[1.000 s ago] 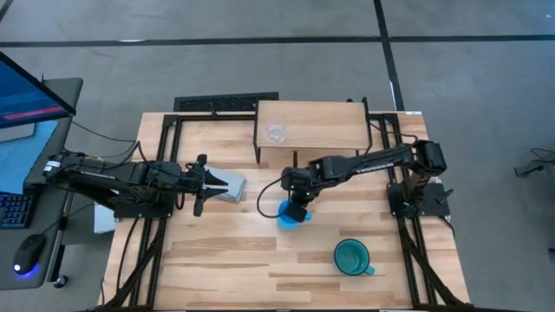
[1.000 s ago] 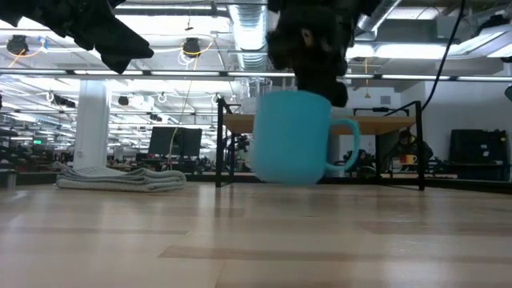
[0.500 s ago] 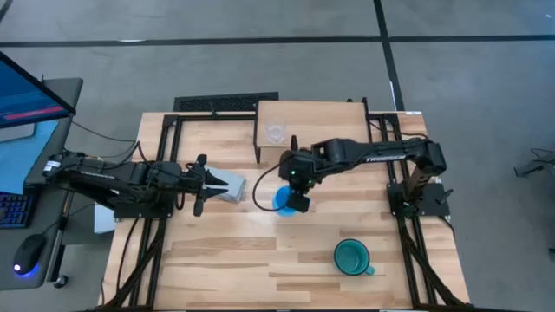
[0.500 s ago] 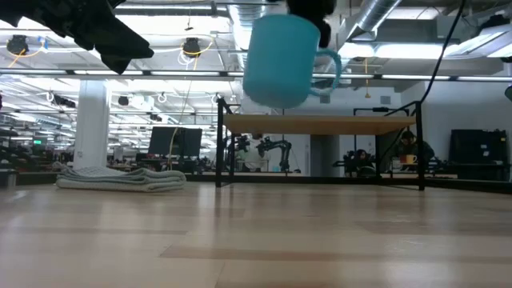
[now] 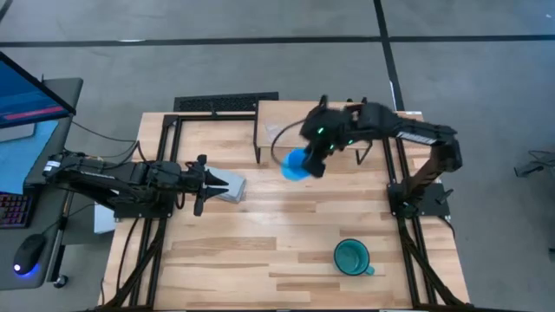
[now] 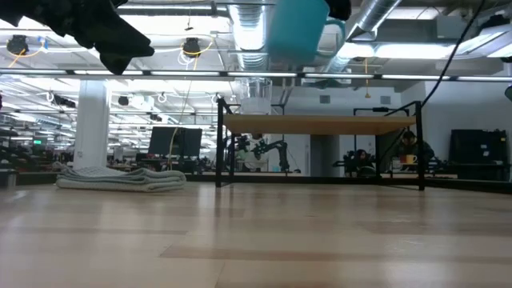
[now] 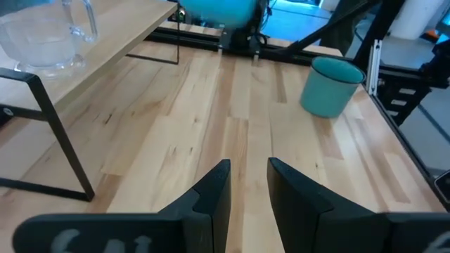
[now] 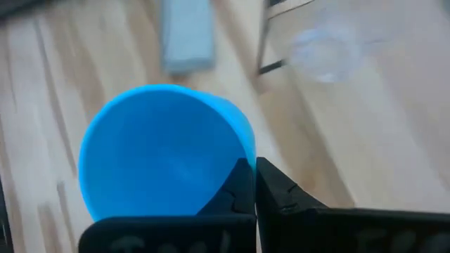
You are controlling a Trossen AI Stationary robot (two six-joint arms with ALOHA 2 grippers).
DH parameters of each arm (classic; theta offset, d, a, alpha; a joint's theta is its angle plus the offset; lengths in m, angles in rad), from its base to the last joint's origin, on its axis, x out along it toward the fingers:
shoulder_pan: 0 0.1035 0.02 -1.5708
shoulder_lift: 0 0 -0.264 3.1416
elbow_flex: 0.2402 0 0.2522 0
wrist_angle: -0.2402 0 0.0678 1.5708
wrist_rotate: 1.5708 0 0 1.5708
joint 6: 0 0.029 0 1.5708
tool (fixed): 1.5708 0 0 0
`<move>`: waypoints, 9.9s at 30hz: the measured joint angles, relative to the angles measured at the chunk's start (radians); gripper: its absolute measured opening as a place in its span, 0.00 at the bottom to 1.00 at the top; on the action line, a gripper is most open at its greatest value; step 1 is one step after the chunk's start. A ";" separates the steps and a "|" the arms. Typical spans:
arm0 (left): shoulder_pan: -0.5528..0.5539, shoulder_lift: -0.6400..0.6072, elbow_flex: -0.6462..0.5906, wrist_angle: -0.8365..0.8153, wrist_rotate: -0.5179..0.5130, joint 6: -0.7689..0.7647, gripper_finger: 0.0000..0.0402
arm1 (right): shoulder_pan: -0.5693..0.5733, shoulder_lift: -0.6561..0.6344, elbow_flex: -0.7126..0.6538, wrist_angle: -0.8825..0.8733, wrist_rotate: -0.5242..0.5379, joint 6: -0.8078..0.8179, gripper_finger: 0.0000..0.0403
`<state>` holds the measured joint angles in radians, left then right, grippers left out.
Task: Stack small to large cups/mugs on shelf
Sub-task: Put the blue mug on the shelf, then put the green mug on the shelf
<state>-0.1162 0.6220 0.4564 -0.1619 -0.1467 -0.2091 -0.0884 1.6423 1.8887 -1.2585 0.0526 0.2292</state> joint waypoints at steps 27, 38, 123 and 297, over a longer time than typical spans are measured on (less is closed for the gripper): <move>0.000 0.000 0.000 -0.036 0.281 0.179 0.21 | -0.276 -0.020 0.000 -0.039 0.238 0.720 0.01; 0.000 0.000 0.000 -0.066 0.365 0.180 0.21 | -0.285 0.048 0.034 -0.075 0.232 0.929 0.01; -0.001 0.000 0.000 -0.148 0.457 0.206 0.21 | -0.373 0.255 0.144 -0.250 0.086 1.098 0.01; -0.002 0.000 0.000 0.058 -0.023 -0.092 0.21 | 0.618 -0.007 -0.546 0.082 -0.132 -0.391 0.33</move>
<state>-0.1177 0.6220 0.4564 -0.1042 -0.1700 -0.3016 0.5297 1.6353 1.3430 -1.1760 -0.0797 -0.1622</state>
